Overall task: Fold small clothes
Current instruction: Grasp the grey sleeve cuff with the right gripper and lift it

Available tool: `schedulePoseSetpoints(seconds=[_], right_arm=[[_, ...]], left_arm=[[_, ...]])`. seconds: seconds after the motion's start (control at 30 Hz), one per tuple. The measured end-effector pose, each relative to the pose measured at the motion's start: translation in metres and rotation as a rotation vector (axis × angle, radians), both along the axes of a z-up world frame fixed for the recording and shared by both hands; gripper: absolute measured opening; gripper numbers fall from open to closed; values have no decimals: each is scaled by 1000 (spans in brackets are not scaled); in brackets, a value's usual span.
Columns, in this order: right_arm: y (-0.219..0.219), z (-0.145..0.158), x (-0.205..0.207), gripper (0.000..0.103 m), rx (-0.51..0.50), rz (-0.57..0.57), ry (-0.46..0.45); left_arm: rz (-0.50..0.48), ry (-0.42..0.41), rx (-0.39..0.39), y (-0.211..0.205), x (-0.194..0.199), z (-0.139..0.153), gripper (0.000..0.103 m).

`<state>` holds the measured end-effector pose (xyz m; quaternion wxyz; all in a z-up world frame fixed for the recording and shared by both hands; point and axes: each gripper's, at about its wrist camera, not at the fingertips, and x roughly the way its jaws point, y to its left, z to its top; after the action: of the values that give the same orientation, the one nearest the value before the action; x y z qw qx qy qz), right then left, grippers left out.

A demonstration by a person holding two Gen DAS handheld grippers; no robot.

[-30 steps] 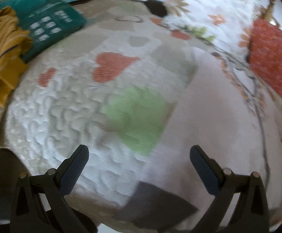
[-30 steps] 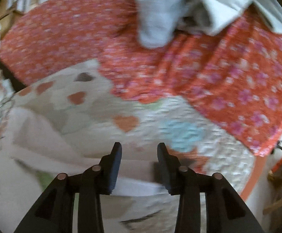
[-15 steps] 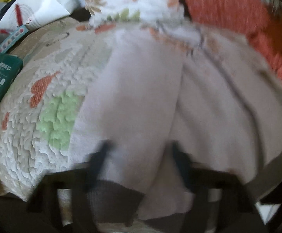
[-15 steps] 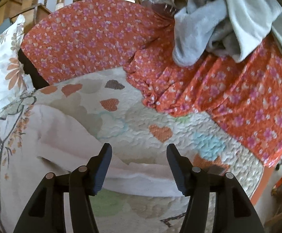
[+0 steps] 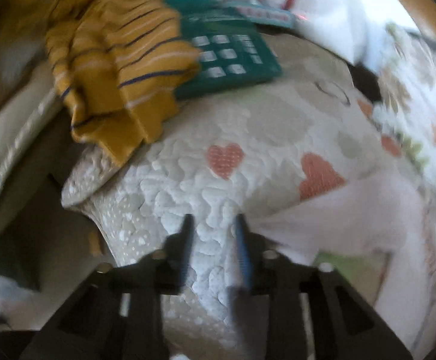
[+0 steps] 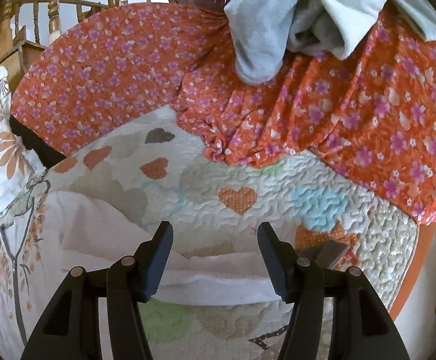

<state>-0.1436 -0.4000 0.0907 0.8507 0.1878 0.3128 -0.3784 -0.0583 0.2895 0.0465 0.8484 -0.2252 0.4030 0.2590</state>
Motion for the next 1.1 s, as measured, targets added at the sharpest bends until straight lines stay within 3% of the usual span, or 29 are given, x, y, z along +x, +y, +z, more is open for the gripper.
schedulePoseSetpoints(seconds=[0.07, 0.27, 0.5, 0.7, 0.83, 0.97, 1.1], right_arm=[[2, -1, 2, 63, 11, 12, -1], [1, 2, -2, 63, 35, 37, -30], [-42, -11, -34, 65, 164, -75, -61], [-79, -24, -71, 68, 209, -189, -57], [-94, -37, -80, 71, 274, -189, -21], [-102, -61, -76, 71, 357, -193, 84], [-105, -62, -76, 68, 350, -201, 96]], left_arm=[[-40, -25, -8, -11, -2, 4, 43], [-294, -47, 67, -82, 9, 15, 57], [-508, -54, 67, -158, 19, 18, 67], [-583, -43, 58, -187, 19, 14, 68], [-609, -14, 29, -199, 22, 7, 68], [-630, 5, 24, -211, 23, 2, 68], [-648, 12, 22, -221, 22, 0, 68]])
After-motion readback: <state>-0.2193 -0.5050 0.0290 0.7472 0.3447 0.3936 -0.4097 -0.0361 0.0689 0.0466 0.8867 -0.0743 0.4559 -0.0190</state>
